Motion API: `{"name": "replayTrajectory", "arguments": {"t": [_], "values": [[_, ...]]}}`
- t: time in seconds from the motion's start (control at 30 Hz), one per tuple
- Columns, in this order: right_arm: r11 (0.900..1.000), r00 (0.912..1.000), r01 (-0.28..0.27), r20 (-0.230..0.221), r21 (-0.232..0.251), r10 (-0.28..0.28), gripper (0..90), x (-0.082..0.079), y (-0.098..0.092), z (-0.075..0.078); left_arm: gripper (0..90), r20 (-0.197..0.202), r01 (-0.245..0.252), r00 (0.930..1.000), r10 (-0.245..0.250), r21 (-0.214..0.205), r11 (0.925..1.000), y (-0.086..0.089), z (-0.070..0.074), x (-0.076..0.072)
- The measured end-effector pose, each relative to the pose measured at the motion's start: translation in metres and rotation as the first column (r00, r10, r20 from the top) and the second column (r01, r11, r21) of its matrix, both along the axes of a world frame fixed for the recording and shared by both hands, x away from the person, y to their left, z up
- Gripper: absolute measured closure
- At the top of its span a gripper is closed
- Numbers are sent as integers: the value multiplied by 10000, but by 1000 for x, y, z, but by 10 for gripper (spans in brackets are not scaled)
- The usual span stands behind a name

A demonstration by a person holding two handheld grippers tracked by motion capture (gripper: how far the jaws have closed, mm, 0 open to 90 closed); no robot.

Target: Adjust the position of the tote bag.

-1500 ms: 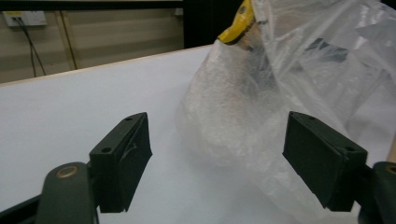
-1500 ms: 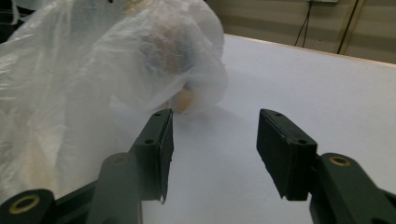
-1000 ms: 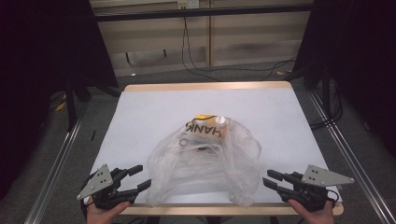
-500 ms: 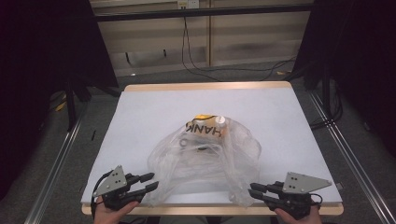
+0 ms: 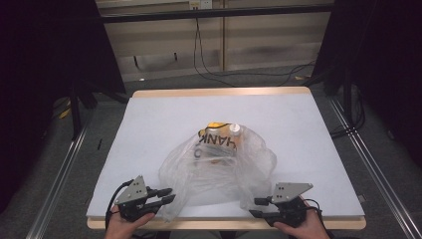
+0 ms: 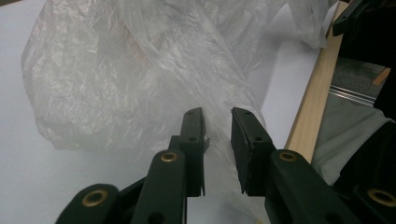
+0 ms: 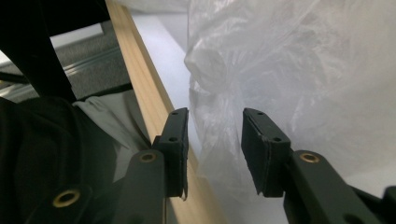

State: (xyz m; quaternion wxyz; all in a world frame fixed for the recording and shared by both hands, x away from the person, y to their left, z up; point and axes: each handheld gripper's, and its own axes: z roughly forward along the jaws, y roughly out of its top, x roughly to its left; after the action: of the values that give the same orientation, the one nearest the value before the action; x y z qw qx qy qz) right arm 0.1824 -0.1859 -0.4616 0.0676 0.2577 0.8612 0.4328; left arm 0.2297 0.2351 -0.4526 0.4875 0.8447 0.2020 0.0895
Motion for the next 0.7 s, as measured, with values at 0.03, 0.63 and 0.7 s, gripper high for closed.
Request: {"name": "replayTrajectory", "arguments": {"t": [0.03, 0.63, 0.7], "values": [[9999, 10000, -84, -38, -86, 83, 617, 3, 2, -2, 756, 12, -44, 10000, 44, 92, 9999, 1, 0, 0], [9941, 9999, -99, 28, -1078, 103, 668, 21, 25, -19, 420, -403, -406, 9983, 410, 119, 9991, 13, -3, -6], [9940, 10000, -36, 43, -1097, 41, 737, 21, 25, -19, 383, -564, -202, 9982, 225, 411, 9989, 9, -5, -5]]}}
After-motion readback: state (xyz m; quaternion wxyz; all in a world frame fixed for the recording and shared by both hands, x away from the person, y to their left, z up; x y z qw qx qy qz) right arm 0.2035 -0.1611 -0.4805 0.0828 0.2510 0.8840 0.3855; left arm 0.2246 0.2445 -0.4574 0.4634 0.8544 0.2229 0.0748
